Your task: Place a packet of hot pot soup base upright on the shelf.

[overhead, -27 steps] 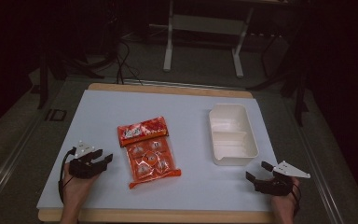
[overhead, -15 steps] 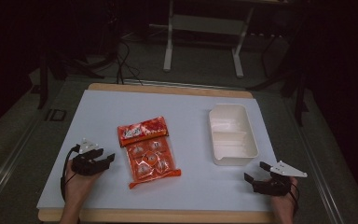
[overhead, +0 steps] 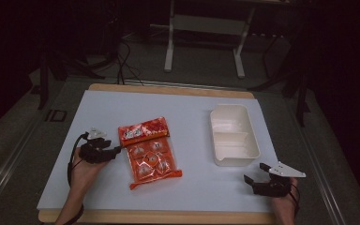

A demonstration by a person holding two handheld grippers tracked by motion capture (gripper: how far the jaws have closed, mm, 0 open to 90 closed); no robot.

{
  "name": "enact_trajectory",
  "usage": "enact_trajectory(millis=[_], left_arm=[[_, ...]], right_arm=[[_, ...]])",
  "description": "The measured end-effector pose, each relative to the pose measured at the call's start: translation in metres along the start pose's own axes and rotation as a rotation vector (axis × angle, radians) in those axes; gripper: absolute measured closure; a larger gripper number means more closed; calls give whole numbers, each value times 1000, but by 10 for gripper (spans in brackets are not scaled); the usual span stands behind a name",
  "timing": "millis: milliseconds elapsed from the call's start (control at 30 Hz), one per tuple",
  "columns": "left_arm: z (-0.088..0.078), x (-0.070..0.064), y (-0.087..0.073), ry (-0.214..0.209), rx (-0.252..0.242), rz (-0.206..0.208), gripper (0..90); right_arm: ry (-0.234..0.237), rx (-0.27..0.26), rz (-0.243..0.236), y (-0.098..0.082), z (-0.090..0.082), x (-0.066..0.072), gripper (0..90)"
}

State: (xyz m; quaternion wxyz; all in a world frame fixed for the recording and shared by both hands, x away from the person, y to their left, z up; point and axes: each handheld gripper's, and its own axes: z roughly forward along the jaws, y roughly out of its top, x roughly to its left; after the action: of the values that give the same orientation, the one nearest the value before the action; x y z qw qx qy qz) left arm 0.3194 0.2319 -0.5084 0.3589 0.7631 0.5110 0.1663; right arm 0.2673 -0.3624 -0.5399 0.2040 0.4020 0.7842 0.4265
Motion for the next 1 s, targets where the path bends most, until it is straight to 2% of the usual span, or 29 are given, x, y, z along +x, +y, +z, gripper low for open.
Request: enact_trajectory(millis=[133, 267, 467, 533, 1000], left_arm=[[7, 5, 10, -12, 18, 12, 464], [12, 10, 19, -6, 26, 15, 462], [20, 23, 30, -12, 36, -8, 448], [22, 25, 34, -15, 38, -4, 448], [47, 27, 49, -4, 58, 15, 422]], right_arm=[[2, -1, 1, 0, 0, 0, 118], [6, -2, 0, 0, 0, 0, 118], [7, -2, -1, 0, 0, 0, 118], [7, -2, 1, 0, 0, 0, 118], [10, -3, -1, 0, 0, -1, 118]])
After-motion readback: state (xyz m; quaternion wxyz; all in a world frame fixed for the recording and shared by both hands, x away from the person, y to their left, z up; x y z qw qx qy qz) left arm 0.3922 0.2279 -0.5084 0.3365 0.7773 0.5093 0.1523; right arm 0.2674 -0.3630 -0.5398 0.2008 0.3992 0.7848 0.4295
